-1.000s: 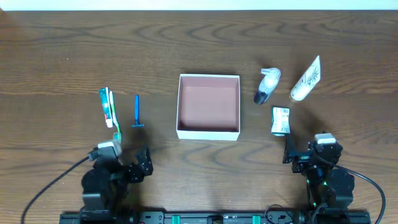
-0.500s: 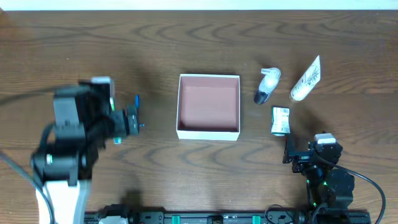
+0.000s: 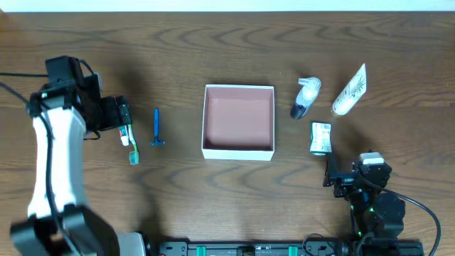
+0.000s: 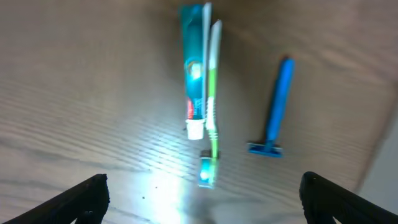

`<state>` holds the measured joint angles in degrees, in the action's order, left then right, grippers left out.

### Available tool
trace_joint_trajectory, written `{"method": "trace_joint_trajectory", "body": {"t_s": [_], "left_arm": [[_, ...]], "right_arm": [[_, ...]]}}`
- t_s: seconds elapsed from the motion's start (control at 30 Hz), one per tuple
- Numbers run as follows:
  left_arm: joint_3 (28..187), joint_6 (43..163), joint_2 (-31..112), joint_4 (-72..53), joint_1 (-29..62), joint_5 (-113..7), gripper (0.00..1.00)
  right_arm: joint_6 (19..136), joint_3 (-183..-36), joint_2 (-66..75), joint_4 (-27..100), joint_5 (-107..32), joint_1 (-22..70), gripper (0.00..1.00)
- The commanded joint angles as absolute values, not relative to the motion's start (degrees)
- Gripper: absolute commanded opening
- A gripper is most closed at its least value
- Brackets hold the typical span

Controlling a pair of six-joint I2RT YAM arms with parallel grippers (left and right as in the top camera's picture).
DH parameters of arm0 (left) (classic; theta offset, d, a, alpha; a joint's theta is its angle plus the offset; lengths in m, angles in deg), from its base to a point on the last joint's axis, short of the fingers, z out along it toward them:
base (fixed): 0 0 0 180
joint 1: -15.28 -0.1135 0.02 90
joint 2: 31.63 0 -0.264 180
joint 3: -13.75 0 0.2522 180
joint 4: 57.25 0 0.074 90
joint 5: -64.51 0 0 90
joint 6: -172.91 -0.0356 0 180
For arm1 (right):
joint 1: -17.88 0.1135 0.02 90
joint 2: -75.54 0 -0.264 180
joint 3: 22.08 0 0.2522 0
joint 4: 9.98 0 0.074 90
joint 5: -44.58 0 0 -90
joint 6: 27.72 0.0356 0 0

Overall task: Pack container
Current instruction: 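Move the left gripper toward the teal toothpaste tube, then grasp the teal toothpaste tube with the left gripper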

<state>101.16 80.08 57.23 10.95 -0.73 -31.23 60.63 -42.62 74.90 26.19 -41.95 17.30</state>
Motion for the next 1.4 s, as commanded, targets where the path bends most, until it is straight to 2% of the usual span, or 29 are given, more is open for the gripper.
{"method": "trace_joint_trajectory", "body": {"t_s": [0.0,0.07,0.17,0.3,0.67,0.93,1.17,1.23,1.27,1.37], "left_arm": [[101.68,79.91,61.78,10.25,-1.43,-30.49,0.98],[101.68,79.97,64.18,9.33,-1.43,-28.37,0.99],[101.66,80.06,67.07,7.84,-1.43,-25.11,0.92],[101.66,80.04,70.46,5.28,-1.43,-24.21,0.86],[101.66,79.99,79.13,-1.51,-1.43,-22.33,0.85],[101.66,80.02,81.69,-5.27,-1.43,-21.74,0.75],[101.64,79.99,85.36,-6.3,-1.41,-21.81,0.7],[101.64,79.99,86.02,-6.15,-1.41,-21.81,0.63],[101.64,79.99,86.02,-6.06,-1.41,-21.81,0.56],[101.64,80.08,85.27,-5.69,-1.39,-22.33,0.47]], "right_arm": [[61.39,-42.47,75.23,26.26,-41.51,16.67,0.99],[61.39,-42.47,75.23,26.26,-41.51,16.67,0.99],[61.39,-42.47,75.23,26.26,-41.51,16.67,0.99],[61.39,-42.47,75.23,26.26,-41.51,16.67,0.99],[61.39,-42.47,75.23,26.26,-41.51,16.67,0.99],[61.39,-42.47,75.23,26.26,-41.51,16.67,0.99],[61.39,-42.47,75.23,26.26,-41.51,16.67,0.99],[61.39,-42.47,75.23,26.26,-41.51,16.67,0.99],[61.39,-42.47,75.23,26.26,-41.51,16.67,0.99],[61.39,-42.47,75.23,26.26,-41.51,16.67,0.99]]}}
